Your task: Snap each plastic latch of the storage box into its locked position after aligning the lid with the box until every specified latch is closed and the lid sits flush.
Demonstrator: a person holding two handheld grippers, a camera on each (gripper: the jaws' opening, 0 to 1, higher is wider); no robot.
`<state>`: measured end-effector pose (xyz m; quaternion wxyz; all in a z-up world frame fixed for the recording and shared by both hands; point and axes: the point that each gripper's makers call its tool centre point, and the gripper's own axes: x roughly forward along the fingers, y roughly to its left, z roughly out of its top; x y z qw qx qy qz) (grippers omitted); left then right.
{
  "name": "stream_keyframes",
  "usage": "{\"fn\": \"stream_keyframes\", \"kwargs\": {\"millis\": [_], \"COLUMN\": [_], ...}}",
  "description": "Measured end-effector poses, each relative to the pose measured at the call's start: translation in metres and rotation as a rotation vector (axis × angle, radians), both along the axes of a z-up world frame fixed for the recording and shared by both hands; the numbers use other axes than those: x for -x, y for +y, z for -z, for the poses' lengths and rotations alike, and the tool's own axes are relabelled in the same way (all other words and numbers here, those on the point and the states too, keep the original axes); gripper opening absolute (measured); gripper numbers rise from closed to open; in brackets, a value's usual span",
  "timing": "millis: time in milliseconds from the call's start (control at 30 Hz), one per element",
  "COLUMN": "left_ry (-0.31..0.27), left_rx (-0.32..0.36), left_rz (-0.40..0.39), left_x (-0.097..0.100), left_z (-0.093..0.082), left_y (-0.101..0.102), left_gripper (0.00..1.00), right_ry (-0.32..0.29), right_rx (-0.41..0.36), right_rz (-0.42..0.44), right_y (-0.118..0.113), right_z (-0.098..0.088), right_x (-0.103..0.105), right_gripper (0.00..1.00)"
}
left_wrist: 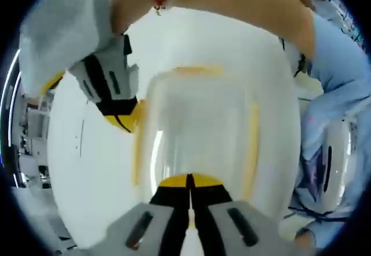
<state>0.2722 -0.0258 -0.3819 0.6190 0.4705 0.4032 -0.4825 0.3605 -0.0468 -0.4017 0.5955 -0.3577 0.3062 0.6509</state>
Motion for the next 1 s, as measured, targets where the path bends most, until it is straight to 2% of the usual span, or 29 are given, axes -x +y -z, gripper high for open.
{"fn": "stream_keyframes", "kwargs": {"millis": [33,133,200,233,267,400,467,767,933,967,1000], "left_ry": [0.004,-0.018,-0.023,-0.021,-0.016,0.012,0.028,0.003,0.040,0.044,0.043], "left_rx": [-0.001,-0.024,-0.030,-0.031,-0.032,-0.013,-0.001,-0.087,-0.032,-0.030,-0.031], "left_rz": [-0.046,-0.005,-0.003,-0.005,-0.007,-0.032,-0.037,-0.015,-0.038,-0.038,-0.034], "left_x": [0.000,-0.001,-0.002,-0.003,-0.004,-0.006,-0.006,-0.001,0.000,0.000,-0.001], "left_z": [0.000,0.000,0.001,0.001,0.001,0.004,0.005,0.013,0.014,0.015,0.015], "left_y": [0.001,0.000,0.000,0.000,0.000,0.002,0.003,0.002,0.002,0.001,0.000], "left_gripper": [0.00,0.00,0.00,0.00,0.00,0.00,0.00,0.00,0.00,0.00,0.00], "right_ry": [0.040,0.155,0.182,0.227,0.248,0.332,0.388,0.449,0.478,0.508,0.543], "right_rx": [-0.001,0.034,0.061,0.060,0.060,0.029,0.024,0.017,-0.001,0.000,0.064], "right_rz": [-0.005,-0.012,-0.035,-0.037,-0.043,-0.074,-0.058,-0.075,-0.079,-0.091,-0.050], "right_y": [0.000,-0.003,-0.003,-0.001,-0.001,0.002,0.002,0.000,-0.002,-0.002,-0.007], "right_z": [0.001,0.008,0.014,0.017,0.018,0.023,0.024,0.030,0.032,0.034,0.043], "right_x": [0.002,0.003,0.002,0.004,0.004,0.007,0.009,0.014,0.016,0.021,0.023], "right_gripper": [0.00,0.00,0.00,0.00,0.00,0.00,0.00,0.00,0.00,0.00,0.00]}}
